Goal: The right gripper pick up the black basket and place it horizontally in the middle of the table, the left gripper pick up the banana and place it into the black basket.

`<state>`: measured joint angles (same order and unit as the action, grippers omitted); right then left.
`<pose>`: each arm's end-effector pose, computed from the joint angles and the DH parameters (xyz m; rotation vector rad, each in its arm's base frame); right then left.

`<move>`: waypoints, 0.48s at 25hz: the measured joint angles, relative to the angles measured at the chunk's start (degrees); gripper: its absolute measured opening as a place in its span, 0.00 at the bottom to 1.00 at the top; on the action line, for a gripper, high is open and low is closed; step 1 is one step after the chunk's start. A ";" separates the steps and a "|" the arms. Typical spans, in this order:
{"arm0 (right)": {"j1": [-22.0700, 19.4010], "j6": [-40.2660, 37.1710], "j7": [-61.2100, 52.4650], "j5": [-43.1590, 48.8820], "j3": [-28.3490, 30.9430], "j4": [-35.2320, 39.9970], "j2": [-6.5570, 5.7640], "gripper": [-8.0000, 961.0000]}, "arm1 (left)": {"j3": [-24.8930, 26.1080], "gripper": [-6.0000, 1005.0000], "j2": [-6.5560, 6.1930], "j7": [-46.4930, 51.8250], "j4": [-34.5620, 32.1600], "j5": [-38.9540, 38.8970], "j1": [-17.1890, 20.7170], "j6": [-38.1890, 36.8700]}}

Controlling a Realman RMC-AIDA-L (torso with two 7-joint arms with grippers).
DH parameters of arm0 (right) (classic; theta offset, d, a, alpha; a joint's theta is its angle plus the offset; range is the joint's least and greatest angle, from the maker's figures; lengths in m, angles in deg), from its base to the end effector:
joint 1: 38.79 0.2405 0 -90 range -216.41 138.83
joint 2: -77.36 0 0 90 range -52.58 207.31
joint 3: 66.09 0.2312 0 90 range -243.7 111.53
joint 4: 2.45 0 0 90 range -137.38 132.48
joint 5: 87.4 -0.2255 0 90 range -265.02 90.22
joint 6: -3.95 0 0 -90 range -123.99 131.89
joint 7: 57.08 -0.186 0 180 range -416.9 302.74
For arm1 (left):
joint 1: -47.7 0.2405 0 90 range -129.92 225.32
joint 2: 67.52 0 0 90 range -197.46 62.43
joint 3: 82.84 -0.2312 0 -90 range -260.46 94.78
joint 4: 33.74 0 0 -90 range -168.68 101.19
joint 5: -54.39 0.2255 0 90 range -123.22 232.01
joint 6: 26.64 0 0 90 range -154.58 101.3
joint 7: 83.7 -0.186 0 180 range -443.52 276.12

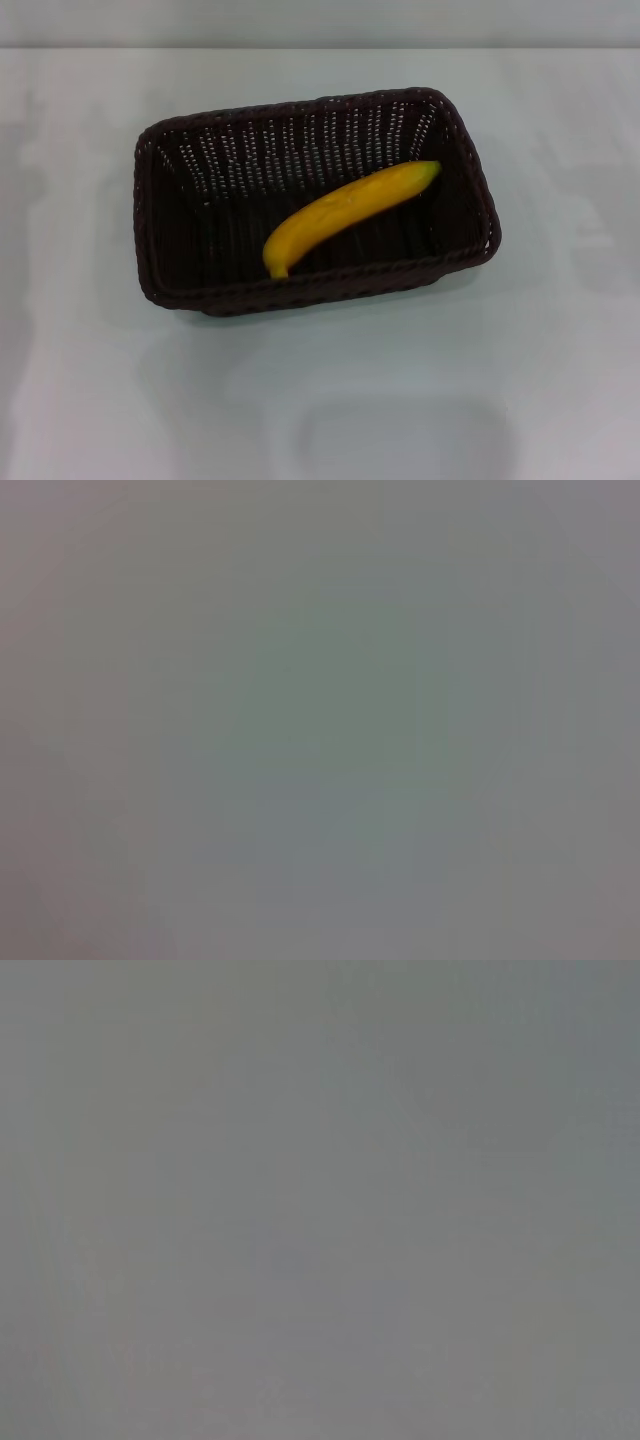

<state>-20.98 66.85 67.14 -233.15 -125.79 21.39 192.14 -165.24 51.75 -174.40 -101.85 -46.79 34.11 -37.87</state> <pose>0.3351 0.3843 0.0896 -1.5286 0.8054 1.0425 -0.2844 0.4473 0.1240 -1.3255 -0.7174 -0.3348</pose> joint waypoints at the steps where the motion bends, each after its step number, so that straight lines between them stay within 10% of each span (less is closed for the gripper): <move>1: 0.02 -0.03 0.18 -0.01 0.19 -0.02 0.00 0.83 | 0.79 0.88 0.00 2.43 0.50 0.07 0.13 -0.10; 12: 0.00 -0.84 1.48 -0.05 1.03 -0.63 0.01 0.83 | 1.05 0.88 -0.03 12.11 1.33 0.89 3.70 0.59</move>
